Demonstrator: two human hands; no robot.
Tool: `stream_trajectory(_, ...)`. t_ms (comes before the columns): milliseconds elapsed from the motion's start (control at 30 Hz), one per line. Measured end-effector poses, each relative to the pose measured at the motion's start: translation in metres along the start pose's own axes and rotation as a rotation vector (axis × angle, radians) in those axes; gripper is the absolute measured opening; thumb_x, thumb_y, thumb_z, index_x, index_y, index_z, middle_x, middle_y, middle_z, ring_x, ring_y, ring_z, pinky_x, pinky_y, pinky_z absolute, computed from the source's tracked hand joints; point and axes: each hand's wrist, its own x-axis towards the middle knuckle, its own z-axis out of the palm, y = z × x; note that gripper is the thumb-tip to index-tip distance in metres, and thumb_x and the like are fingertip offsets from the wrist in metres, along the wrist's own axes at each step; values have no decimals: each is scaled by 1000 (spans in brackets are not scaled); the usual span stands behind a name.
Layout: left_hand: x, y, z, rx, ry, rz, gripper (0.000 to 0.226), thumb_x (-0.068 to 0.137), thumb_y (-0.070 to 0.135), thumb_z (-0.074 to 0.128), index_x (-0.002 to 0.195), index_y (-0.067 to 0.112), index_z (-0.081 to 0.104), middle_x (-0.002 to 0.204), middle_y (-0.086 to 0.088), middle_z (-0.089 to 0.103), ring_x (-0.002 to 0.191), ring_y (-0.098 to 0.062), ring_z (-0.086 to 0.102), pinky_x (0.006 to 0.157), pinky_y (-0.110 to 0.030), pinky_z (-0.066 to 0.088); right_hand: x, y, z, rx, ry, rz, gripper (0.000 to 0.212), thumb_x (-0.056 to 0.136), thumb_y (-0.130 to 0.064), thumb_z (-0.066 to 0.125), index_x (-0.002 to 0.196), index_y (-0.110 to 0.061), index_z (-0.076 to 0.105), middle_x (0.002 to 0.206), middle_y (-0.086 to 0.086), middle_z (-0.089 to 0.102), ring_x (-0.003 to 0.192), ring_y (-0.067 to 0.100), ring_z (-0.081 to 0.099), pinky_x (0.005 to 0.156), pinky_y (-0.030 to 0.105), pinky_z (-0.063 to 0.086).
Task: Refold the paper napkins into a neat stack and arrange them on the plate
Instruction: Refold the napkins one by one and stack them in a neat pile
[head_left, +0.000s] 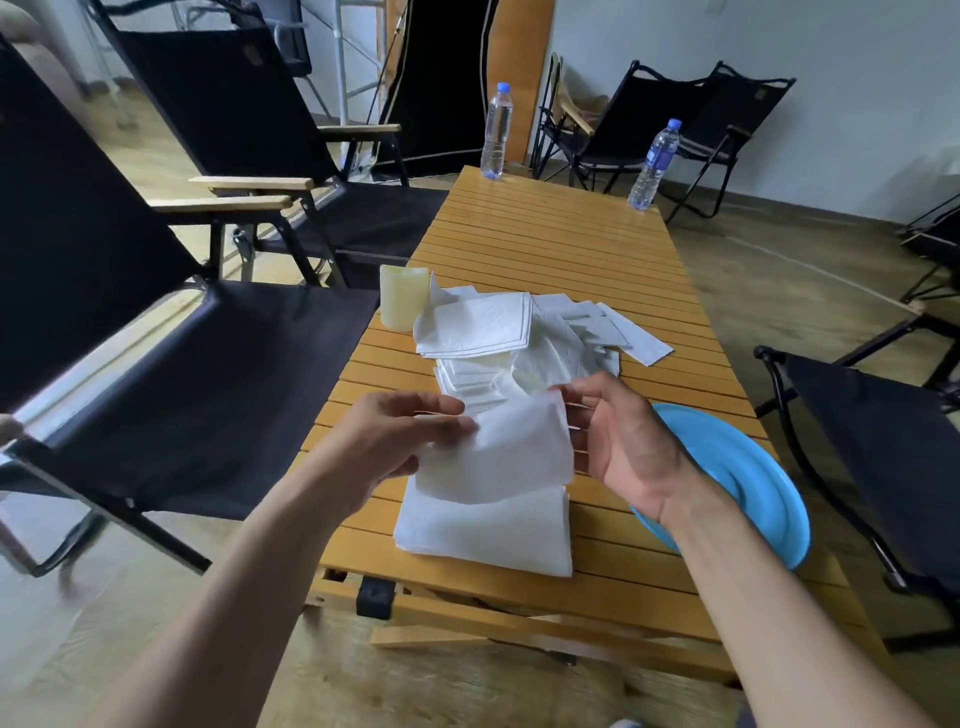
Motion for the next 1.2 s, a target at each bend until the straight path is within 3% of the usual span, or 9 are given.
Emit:
stream_trajectory(67, -3, 2, -2, 63, -17, 11, 25, 67, 31, 90, 88, 21, 79, 82, 2, 75, 71, -9, 65, 64, -22, 47, -2, 1, -3, -142, 0, 18, 35, 76, -37, 82, 101, -15, 72, 98, 5, 76, 81, 16, 71, 65, 29, 57)
stream_trajectory(133, -4, 3, -3, 159, -1, -17, 25, 66, 31, 91, 85, 21, 79, 77, 4, 74, 68, -10, 62, 55, -20, 42, -4, 2, -5, -267, 28, 48, 28, 72, -24, 86, 94, -14, 73, 90, 4, 77, 77, 14, 72, 62, 26, 57)
stream_trajectory(267, -2, -2, -8, 371, 52, -136, 27, 68, 30, 91, 90, 26, 77, 83, 4, 76, 80, -13, 65, 58, -26, 40, -2, 11, -12, -437, 119, 158, 19, 77, -7, 84, 90, -8, 71, 81, 5, 75, 68, 13, 71, 56, 24, 56)
stream_trajectory(433, 4, -13, -5, 520, 133, -98, 28, 76, 18, 86, 101, 19, 72, 83, -1, 75, 79, -11, 70, 57, -23, 47, 3, 25, -15, -635, 238, 202, 25, 74, -10, 88, 92, -9, 70, 89, 10, 75, 74, 19, 71, 56, 29, 58)
stream_trajectory(667, 11, -19, 1, 641, 180, -90, 28, 77, 16, 85, 99, 16, 68, 84, -8, 76, 79, -18, 73, 75, -33, 60, 5, 29, -11, -844, 261, 184, 28, 69, -15, 92, 80, -8, 67, 66, 3, 68, 49, 11, 62, 48, 24, 52)
stream_trajectory(833, 12, -17, -4, 626, 193, -99, 23, 78, 21, 84, 93, 20, 67, 76, -1, 77, 71, -10, 73, 63, -26, 56, 3, 26, -11, -853, 253, 195, 30, 71, -16, 91, 85, -6, 66, 60, 2, 70, 50, 12, 67, 50, 24, 55)
stream_trajectory(967, 13, -17, -7, 626, 200, -133, 22, 79, 20, 84, 90, 18, 66, 75, -4, 76, 70, -13, 74, 76, -32, 61, 2, 25, -10, -843, 238, 223, 30, 72, -12, 90, 87, -5, 65, 60, 3, 71, 53, 14, 70, 50, 25, 56)
stream_trajectory(1200, 15, -24, -3, 730, 245, -100, 24, 77, 26, 85, 89, 21, 64, 73, 1, 73, 66, -11, 72, 55, -22, 53, 4, 31, -7, -950, 237, 231, 30, 74, -16, 89, 85, -11, 62, 55, 0, 71, 53, 13, 71, 48, 21, 51)
